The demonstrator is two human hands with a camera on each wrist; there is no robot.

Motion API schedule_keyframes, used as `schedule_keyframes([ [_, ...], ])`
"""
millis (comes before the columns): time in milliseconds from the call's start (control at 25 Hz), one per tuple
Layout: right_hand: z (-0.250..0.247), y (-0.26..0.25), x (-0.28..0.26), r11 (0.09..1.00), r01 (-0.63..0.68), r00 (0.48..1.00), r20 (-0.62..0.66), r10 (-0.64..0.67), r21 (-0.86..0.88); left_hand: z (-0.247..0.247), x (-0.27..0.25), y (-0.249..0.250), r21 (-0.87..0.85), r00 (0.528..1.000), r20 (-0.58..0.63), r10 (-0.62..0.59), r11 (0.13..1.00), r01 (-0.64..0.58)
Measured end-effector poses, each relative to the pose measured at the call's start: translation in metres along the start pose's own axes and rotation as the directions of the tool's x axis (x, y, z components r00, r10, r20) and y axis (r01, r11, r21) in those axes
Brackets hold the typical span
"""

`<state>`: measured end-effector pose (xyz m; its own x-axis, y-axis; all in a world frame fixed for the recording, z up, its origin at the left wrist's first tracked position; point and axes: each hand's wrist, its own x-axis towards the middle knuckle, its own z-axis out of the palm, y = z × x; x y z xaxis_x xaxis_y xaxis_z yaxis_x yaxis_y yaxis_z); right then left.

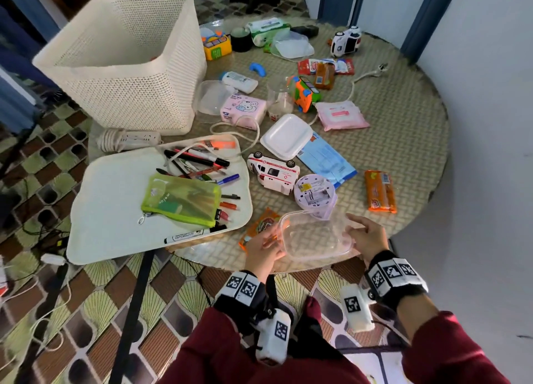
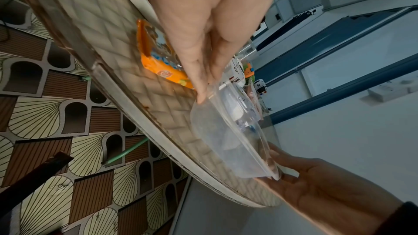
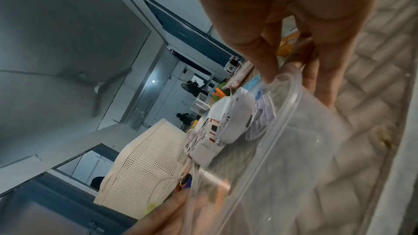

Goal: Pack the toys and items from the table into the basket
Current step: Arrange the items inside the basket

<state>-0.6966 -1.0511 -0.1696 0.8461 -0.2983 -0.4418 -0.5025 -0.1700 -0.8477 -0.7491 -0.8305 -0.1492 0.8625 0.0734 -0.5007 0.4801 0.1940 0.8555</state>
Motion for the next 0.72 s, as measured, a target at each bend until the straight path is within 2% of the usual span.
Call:
schedule_keyframes([
  [160,-0.008,-0.012,0.021,1.000,-0.007,0.999,0.040,0.007,0.008,0.020,0.015,0.004,-0.044,1.000,-0.028,-0.014,0.999,0.012],
  [240,-0.011,-0.016,0.031,0.999,-0.024,0.997,0.066,0.026,-0.028,0.026,0.021,0.009,0.007,0.998,-0.068,0.008,1.000,-0.007],
  [320,-0.013,-0.026,0.041,0.996,-0.007,0.997,0.072,0.013,-0.089,0.029,0.027,0.012,0.116,0.984,-0.149,0.094,0.990,-0.077],
  [400,-0.012,-0.045,0.052,0.980,0.056,0.998,0.042,-0.049,-0.193,0.030,0.035,0.018,0.174,0.947,-0.263,0.187,0.974,-0.144],
  [480,-0.010,-0.075,0.060,0.955,0.154,0.988,0.039,-0.149,-0.255,0.031,0.043,0.032,0.143,0.910,-0.349,0.224,0.972,-0.185],
  [600,0.004,-0.114,0.086,0.921,0.288,0.957,0.110,-0.268,-0.263,0.037,0.056,0.061,0.078,0.885,-0.386,0.258,0.966,-0.248],
  [720,0.028,-0.142,0.121,0.918,0.303,0.941,0.231,-0.246,-0.257,0.046,0.070,0.095,-0.021,0.887,-0.406,0.219,0.968,-0.248],
])
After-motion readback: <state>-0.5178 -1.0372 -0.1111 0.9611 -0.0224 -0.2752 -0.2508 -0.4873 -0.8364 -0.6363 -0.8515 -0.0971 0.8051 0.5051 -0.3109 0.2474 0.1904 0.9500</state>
